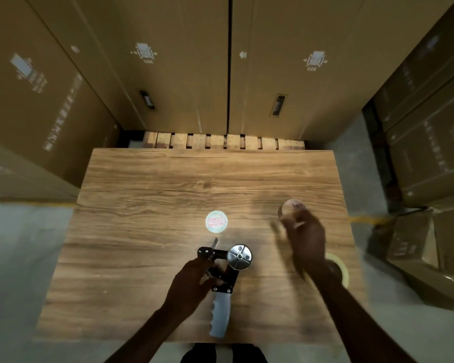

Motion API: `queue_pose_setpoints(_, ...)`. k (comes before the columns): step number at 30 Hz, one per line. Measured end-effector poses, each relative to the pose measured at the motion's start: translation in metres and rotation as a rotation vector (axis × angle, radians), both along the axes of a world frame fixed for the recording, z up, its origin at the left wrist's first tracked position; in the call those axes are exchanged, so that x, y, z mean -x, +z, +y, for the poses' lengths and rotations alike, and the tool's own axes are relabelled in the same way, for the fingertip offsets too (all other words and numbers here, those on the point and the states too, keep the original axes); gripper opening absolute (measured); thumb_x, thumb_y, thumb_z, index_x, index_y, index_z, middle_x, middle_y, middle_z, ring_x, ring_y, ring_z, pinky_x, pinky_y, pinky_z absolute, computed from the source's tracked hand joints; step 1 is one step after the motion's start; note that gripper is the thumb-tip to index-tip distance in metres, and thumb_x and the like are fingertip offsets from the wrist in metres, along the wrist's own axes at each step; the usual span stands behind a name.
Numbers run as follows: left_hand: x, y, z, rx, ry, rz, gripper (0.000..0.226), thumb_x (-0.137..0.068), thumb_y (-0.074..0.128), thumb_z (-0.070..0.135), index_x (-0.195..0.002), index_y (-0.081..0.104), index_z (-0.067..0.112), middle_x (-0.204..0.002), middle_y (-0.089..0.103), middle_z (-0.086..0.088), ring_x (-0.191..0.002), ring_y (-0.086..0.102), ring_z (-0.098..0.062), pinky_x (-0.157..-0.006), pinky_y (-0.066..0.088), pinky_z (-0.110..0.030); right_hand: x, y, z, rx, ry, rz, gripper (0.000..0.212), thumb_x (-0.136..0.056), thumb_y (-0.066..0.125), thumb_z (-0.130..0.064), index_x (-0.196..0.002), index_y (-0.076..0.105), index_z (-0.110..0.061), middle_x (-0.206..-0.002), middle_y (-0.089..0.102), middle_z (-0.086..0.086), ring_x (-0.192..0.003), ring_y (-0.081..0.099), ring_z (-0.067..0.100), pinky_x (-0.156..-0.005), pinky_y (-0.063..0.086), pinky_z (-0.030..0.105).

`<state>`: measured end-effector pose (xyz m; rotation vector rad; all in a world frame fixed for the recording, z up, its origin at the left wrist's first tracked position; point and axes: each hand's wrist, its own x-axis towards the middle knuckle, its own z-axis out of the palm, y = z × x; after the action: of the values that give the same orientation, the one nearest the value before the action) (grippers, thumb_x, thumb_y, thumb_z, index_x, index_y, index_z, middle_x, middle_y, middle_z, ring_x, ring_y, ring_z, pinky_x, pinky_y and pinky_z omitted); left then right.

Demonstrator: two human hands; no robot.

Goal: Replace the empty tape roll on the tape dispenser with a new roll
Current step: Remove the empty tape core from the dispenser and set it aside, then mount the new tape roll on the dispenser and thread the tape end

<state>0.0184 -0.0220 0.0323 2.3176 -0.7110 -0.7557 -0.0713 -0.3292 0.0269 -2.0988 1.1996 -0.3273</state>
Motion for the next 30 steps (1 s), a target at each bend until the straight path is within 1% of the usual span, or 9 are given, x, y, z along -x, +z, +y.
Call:
queue_pose_setpoints(2,0.003,-0.012,0.008,-0.013,-0.068,-0.052,0.038,-0.082,0.074,0.037,-0.118,0.065,0.029,-0.114,0.061,0.018,-0.102,0.061,-0.007,-0.081,0.047,-0.017,0.020,-0.013,0.046,-0.079,0.251,-0.007,0.048,-0.081,0.087,-0.040,-0.119,0.070,-0.016,-0.113,0.070,-0.004,-0.095,0.068,0.022,-0.084,0.053,0.032)
queue_pose_setpoints(4,0.003,-0.012,0.010,-0.023,-0.124,-0.079,0.036,-0.082,0.073,0.032,-0.117,0.065,0.029,-0.116,0.064,0.013,-0.104,0.059,-0.010,-0.081,0.049,-0.021,0.040,-0.035,0.080,-0.114,0.501,0.036,0.072,-0.081,0.086,-0.035,-0.144,0.058,-0.016,-0.145,0.055,-0.004,-0.131,0.054,0.020,-0.113,0.039,0.026)
queue_pose_setpoints(7,0.004,-0.018,0.015,-0.043,-0.188,-0.230,0.043,-0.071,0.083,0.029,-0.108,0.063,0.035,-0.103,0.067,0.010,-0.094,0.061,-0.011,-0.070,0.055,-0.024,0.053,-0.052,0.101,-0.108,0.674,0.069,0.095,-0.083,0.079,-0.026,-0.164,0.029,-0.021,-0.168,0.033,0.004,-0.155,0.030,0.020,-0.126,0.027,0.029)
queue_pose_setpoints(9,0.006,-0.021,0.017,-0.101,-0.235,-0.312,0.042,-0.068,0.083,0.040,-0.105,0.066,0.031,-0.102,0.067,0.010,-0.088,0.065,-0.015,-0.063,0.055,-0.025,0.048,-0.056,0.106,-0.107,0.706,0.071,0.098,-0.083,0.076,-0.021,-0.166,0.023,-0.021,-0.170,0.029,0.007,-0.157,0.028,0.023,-0.125,0.033,0.036)
queue_pose_setpoints(13,0.021,-0.025,0.010,-0.190,-0.229,-0.401,0.047,-0.072,0.073,0.058,-0.106,0.071,0.026,-0.107,0.066,0.009,-0.092,0.061,-0.014,-0.072,0.050,-0.028,0.024,-0.051,0.113,-0.060,0.695,0.175,0.091,-0.086,0.074,-0.022,-0.164,0.027,-0.016,-0.162,0.041,0.012,-0.144,0.047,0.032,-0.109,0.049,0.039)
queue_pose_setpoints(17,0.032,-0.028,0.007,-0.209,-0.142,-0.385,0.041,-0.068,0.080,0.048,-0.102,0.073,0.026,-0.106,0.067,0.007,-0.097,0.059,-0.016,-0.083,0.045,-0.030,0.010,-0.052,0.111,-0.032,0.647,0.223,0.086,-0.086,0.075,-0.033,-0.158,0.038,-0.006,-0.146,0.054,0.016,-0.126,0.058,0.035,-0.097,0.053,0.041)
queue_pose_setpoints(22,0.037,-0.030,0.005,-0.198,-0.153,-0.429,0.026,-0.061,0.090,0.035,-0.080,0.077,0.023,-0.087,0.070,0.005,-0.089,0.064,-0.018,-0.075,0.050,-0.030,0.008,-0.057,0.126,-0.034,0.537,0.204,0.083,-0.085,0.075,-0.033,-0.155,0.038,-0.009,-0.138,0.056,0.011,-0.118,0.059,0.033,-0.092,0.055,0.042)
queue_pose_setpoints(26,0.034,-0.029,0.006,-0.195,-0.105,-0.391,0.023,-0.068,0.083,0.045,-0.083,0.076,0.030,-0.092,0.069,0.011,-0.095,0.061,-0.014,-0.083,0.042,-0.030,0.013,-0.059,0.128,-0.044,0.508,0.173,0.085,-0.084,0.076,-0.035,-0.156,0.039,-0.010,-0.139,0.056,0.012,-0.118,0.061,0.034,-0.092,0.055,0.042)
queue_pose_setpoints(30,0.027,-0.027,0.006,-0.187,-0.166,-0.449,0.027,-0.067,0.081,0.054,-0.079,0.073,0.032,-0.088,0.069,0.011,-0.094,0.061,-0.018,-0.086,0.040,-0.036,0.031,-0.046,0.120,-0.091,0.425,0.109,0.089,-0.085,0.078,-0.047,-0.158,0.041,-0.013,-0.152,0.056,0.005,-0.134,0.055,0.024,-0.108,0.046,0.033)
